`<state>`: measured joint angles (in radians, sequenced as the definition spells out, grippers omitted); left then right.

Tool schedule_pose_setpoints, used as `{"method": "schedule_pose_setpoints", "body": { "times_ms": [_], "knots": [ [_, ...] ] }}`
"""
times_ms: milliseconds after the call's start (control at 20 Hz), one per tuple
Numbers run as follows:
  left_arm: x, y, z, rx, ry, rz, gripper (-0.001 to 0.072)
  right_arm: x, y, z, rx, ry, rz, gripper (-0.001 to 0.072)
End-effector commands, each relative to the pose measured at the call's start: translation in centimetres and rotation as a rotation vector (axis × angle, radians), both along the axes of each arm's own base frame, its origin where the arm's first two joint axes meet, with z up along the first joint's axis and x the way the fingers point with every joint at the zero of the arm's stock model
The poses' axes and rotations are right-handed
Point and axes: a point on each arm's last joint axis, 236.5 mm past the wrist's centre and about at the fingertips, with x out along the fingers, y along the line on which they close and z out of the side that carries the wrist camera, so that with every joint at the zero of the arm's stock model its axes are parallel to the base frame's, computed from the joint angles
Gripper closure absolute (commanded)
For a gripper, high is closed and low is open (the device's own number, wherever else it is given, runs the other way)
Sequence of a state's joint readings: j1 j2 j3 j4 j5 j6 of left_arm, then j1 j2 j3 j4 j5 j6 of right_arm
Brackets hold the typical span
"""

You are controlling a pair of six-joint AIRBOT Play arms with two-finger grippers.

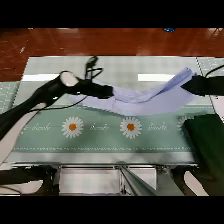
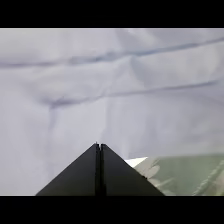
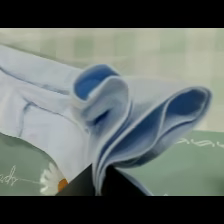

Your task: Fold the shirts.

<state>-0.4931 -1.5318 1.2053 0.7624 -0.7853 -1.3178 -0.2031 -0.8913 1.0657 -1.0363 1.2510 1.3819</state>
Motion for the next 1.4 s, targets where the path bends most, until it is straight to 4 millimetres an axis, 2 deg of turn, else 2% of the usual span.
{"method": "schedule_pose_setpoints", "body": {
  "times_ms": [0,150,250,300,400,450,550,650,750,850,900,1000,1100,1250,1350],
  "knots": [
    [-2.1,-10.2,-2.8,-0.015,0.098,-0.164,0.0693,-3.7,1.2,2.4,0.013,-0.060,0.001,0.0695],
    [-6.1,-16.8,-5.0,-0.030,0.191,-0.277,0.0693,-4.4,2.0,3.4,0.042,-0.080,0.012,0.0695],
    [-9.4,-20.5,-5.0,-0.100,0.256,-0.324,0.0692,-4.4,2.4,3.7,0.061,-0.083,0.020,0.0695],
    [-10.7,-21.7,-5.1,-0.114,0.272,-0.343,0.0692,-4.4,2.4,3.7,0.061,-0.083,0.020,0.0695],
    [-11.9,-22.4,-5.3,-0.113,0.275,-0.368,0.0692,-4.4,2.4,3.7,0.060,-0.085,0.021,0.0695],
    [-11.5,-22.1,-5.1,-0.114,0.271,-0.369,0.0692,-4.4,2.4,3.7,0.060,-0.085,0.021,0.0695],
    [-9.3,-20.3,-4.4,-0.119,0.277,-0.350,0.0692,-4.4,2.5,3.7,0.061,-0.085,0.021,0.0695],
    [-6.1,-16.8,-2.6,-0.127,0.251,-0.362,0.0693,-4.3,2.9,4.0,0.086,-0.092,0.026,0.0695],
    [-2.7,-12.2,0.5,-0.124,0.217,-0.350,0.0693,-3.7,3.8,4.4,0.139,-0.099,0.042,0.0695],
    [0.6,-6.2,3.6,-0.044,0.123,-0.302,0.0693,-2.8,5.1,4.4,0.215,-0.087,0.071,0.0695],
    [2.2,-2.5,4.9,0.020,0.060,-0.251,0.0693,-2.1,5.9,4.4,0.263,-0.079,0.091,0.0695],
    [3.9,4.9,7.5,0.117,-0.028,-0.118,0.0693,-0.7,7.8,3.6,0.306,-0.066,0.125,0.0695],
    [3.8,11.8,10.0,0.157,-0.104,0.033,0.0692,1.1,11.1,2.0,0.321,-0.044,0.172,0.0695],
    [1.4,20.8,12.9,0.153,-0.228,0.294,0.0692,4.1,17.0,-0.6,0.325,-0.017,0.245,0.0695],
    [-1.2,25.0,13.3,0.141,-0.273,0.446,0.0692,6.1,20.9,-2.6,0.330,0.023,0.281,0.0695]
  ]
}}
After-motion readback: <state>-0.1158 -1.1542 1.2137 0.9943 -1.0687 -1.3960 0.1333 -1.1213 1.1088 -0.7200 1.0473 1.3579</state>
